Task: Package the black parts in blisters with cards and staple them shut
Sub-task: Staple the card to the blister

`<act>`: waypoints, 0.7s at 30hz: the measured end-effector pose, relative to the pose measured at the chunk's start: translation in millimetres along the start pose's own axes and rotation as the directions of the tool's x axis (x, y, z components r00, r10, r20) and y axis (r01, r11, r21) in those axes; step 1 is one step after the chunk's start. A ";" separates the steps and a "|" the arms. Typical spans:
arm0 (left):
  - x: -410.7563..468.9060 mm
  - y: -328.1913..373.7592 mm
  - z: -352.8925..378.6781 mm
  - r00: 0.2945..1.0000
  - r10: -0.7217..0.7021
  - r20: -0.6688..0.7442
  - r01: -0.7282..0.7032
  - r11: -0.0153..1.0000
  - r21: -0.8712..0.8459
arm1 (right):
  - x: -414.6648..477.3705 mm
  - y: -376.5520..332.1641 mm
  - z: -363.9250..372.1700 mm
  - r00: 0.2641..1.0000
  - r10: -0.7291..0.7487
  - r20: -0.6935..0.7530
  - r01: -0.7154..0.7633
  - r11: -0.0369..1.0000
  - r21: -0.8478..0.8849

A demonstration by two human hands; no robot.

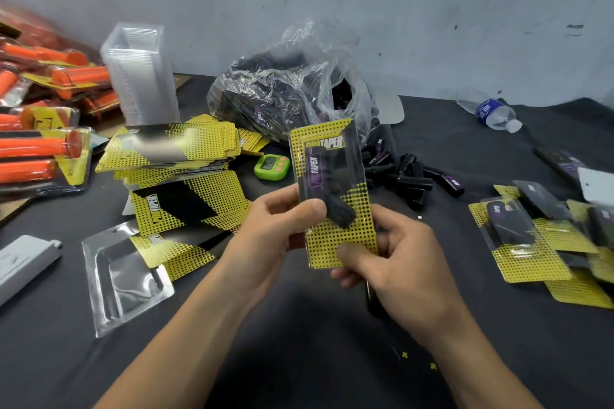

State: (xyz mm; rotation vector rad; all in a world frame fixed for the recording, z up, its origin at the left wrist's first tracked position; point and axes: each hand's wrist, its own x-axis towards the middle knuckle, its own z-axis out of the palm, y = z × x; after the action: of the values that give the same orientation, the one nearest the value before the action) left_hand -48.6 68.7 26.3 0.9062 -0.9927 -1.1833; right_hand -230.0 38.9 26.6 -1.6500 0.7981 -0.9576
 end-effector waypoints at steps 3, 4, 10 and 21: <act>-1.1 -1.1 3.1 0.999 0.045 0.028 -0.048 0.993 0.108 | 1.3 0.3 -1.9 0.995 0.053 -0.089 -0.035 0.980 0.196; -1.1 -2.5 4.2 0.998 0.054 0.021 -0.057 0.981 0.185 | 1.5 1.0 -2.1 0.991 0.075 -0.112 -0.046 0.969 0.241; -3.9 -10.7 10.4 0.999 0.036 0.032 -0.045 0.931 0.362 | 0.4 3.2 -5.9 0.985 0.059 -0.161 -0.011 0.959 0.284; -4.9 -8.4 15.8 0.959 0.241 -0.148 -0.128 0.835 0.535 | 3.2 9.8 -8.3 0.915 -0.054 -0.399 0.055 0.998 -0.011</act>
State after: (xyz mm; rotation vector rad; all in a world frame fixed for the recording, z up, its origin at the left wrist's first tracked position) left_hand -66.6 71.5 22.6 1.3007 -1.2226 -0.6348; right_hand -236.3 30.0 19.1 -1.5001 1.0257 -1.3612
